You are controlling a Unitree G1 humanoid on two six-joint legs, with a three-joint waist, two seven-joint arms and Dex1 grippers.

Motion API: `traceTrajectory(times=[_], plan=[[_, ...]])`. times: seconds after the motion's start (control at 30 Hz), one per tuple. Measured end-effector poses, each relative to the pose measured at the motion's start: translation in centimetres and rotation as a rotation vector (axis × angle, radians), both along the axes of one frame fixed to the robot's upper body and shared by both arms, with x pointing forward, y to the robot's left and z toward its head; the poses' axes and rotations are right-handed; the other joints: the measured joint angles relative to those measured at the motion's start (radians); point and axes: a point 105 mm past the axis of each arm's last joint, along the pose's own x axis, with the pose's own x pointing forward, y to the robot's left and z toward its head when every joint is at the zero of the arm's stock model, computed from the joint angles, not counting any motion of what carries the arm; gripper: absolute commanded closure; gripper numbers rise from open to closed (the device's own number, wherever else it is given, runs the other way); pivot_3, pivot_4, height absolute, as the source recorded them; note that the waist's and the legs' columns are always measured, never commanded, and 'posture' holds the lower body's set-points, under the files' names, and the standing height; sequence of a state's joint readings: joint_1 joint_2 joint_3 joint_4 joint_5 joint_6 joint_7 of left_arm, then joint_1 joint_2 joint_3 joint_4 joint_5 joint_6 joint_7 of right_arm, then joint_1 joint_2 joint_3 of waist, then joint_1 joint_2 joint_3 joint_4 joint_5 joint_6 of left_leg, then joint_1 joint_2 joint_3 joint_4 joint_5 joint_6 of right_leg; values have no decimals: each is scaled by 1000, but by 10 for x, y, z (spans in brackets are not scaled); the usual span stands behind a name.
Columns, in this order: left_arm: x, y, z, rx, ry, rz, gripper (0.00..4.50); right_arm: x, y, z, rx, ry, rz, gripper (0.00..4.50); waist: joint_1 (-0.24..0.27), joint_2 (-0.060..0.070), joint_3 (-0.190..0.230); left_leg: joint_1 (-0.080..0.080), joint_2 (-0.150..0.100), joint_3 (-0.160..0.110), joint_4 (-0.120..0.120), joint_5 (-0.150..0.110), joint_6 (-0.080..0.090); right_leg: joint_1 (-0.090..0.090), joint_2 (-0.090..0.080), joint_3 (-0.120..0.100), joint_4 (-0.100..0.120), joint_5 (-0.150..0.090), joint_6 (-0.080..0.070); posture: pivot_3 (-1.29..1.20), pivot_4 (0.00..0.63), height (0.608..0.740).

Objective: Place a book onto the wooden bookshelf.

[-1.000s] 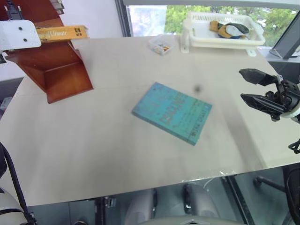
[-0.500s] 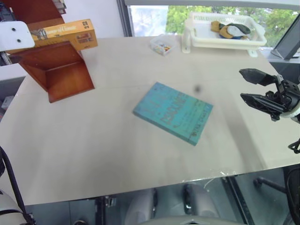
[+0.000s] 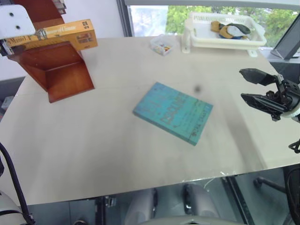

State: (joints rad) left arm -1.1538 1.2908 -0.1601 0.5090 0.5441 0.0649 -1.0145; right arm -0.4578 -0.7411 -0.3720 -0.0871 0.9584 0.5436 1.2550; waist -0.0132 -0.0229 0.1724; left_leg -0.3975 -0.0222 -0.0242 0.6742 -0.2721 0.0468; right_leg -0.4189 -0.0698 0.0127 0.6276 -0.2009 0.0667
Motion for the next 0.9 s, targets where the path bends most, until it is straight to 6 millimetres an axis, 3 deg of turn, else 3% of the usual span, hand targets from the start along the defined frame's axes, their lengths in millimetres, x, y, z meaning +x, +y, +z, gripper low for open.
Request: traceTrajectory(times=[0.2, 0.3, 0.4, 0.43, 0.47, 0.57, 0.7, 0.9], plan=[[-4, 0, -2, -6, 16, 4, 78, -1, 0, 1, 9, -1, 8, 0, 0, 0, 0, 0, 0, 0, 0, 0, 0, 0, 0, 0, 0, 0, 0, 0, 150, 740], [-10, 4, 8, -8, -7, 11, 78, -1, -1, -1, 8, 9, 4, 0, 0, 0, 0, 0, 0, 0, 0, 0, 0, 0, 0, 0, 0, 0, 0, 0, 150, 740], [-13, -8, 17, -68, -34, -63, 78, -1, -2, -1, 4, 7, 2, 0, 3, 0, 0, 0, 0, 0, 1, 0, 0, 1, 0, 0, 0, 0, 0, 0, 150, 740], [-13, -13, 18, -89, -39, -91, 78, -2, -2, -1, 4, 7, 1, 0, 4, 0, 0, 0, 0, 0, 1, 0, 0, 1, 0, 0, 0, 0, 0, 0, 150, 740], [-7, -45, 20, -182, -58, -240, 78, -2, -4, -1, 5, 7, -3, 0, 11, 0, 0, 0, 0, -2, 4, 0, 0, 3, -1, -2, 0, 0, 0, 0, 150, 740], [-4, -84, 15, -266, -35, -409, 78, -2, -4, -1, 3, 7, -3, 0, 10, 0, 0, 0, 1, -2, 7, 0, 0, 4, 0, -2, 1, 0, 1, 0, 150, 740], [-8, -112, -9, -396, 48, -523, 78, -3, -9, -5, -4, 23, -22, 0, -3, 0, 0, 1, 1, -1, 7, 0, 0, 4, 0, 0, 2, 1, 1, 0, 150, 740], [-21, -157, -80, -731, 264, -636, 78, -5, -14, -7, -20, 29, -50, 0, -1, 1, 0, 1, 2, -1, 8, 0, 0, 4, 1, 0, 3, 1, 1, 0, 150, 740]])
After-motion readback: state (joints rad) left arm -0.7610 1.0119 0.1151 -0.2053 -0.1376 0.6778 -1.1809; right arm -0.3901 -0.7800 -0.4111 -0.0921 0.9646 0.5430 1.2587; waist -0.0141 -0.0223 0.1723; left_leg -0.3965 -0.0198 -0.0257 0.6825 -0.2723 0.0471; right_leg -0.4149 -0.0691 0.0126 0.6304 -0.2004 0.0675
